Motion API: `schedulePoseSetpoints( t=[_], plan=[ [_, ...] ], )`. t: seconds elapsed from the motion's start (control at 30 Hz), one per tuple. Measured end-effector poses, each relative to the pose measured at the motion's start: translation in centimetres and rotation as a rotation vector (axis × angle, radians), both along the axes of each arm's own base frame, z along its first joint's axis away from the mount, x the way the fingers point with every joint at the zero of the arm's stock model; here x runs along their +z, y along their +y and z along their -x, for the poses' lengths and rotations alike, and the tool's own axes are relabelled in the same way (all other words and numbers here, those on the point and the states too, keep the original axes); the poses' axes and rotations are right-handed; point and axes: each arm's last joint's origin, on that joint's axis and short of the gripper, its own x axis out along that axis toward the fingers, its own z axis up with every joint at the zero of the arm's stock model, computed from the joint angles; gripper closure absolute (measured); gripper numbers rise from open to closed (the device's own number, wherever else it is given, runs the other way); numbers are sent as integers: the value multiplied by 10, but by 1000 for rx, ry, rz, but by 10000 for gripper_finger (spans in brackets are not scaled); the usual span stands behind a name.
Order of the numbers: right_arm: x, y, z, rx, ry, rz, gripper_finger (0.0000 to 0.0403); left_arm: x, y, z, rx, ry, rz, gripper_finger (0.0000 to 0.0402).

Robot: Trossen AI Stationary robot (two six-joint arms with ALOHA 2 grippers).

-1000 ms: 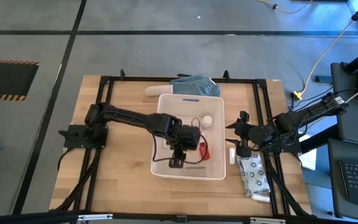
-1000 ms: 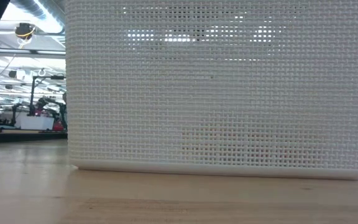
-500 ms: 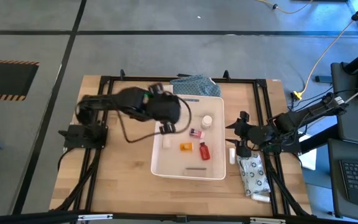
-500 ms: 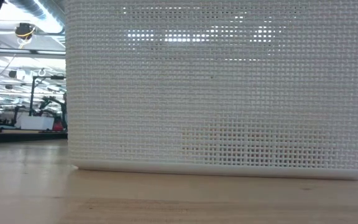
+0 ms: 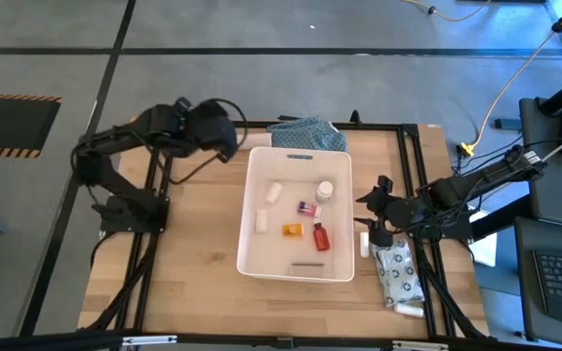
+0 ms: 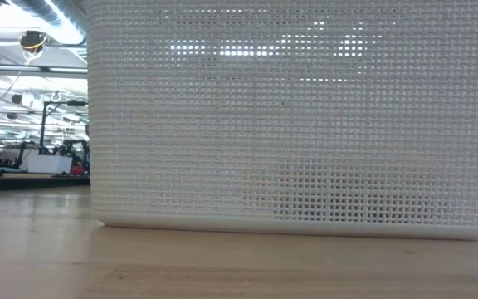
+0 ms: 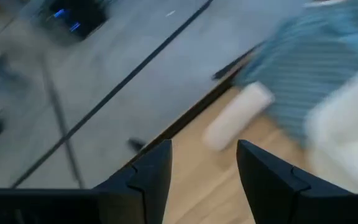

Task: Pick & place medical supplies in basket/bin
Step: Put the white bandage into the white bin

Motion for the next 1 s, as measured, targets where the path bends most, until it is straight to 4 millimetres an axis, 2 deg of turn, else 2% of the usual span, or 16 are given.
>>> schedulePoseSetpoints(
  t=[0.1, 0.2, 0.33, 0.5, 0.6, 0.77, 1.0],
  plan=[
    [0, 0, 0, -1, -6, -3, 144, -21, 19, 12, 116, 20, 0, 229],
    [1, 0, -1, -16, -16, -22, 144, -43, 38, 19, 129, 89, -4, 229],
    [1, 0, -1, -56, -28, -65, 144, -81, 64, 15, -19, 222, 49, 229],
    [1, 0, -1, -101, -40, -113, 144, -131, 95, 4, -272, 175, 144, 229],
    [1, 0, -1, -107, -41, -121, 144, -156, 108, 6, -371, 155, 155, 229],
    [1, 0, -1, -102, -40, -115, 144, -182, 122, 17, -494, 175, 153, 229],
    [1, 0, -1, -84, -35, -94, 144, -210, 137, 31, -585, 93, 152, 229]
  ],
)
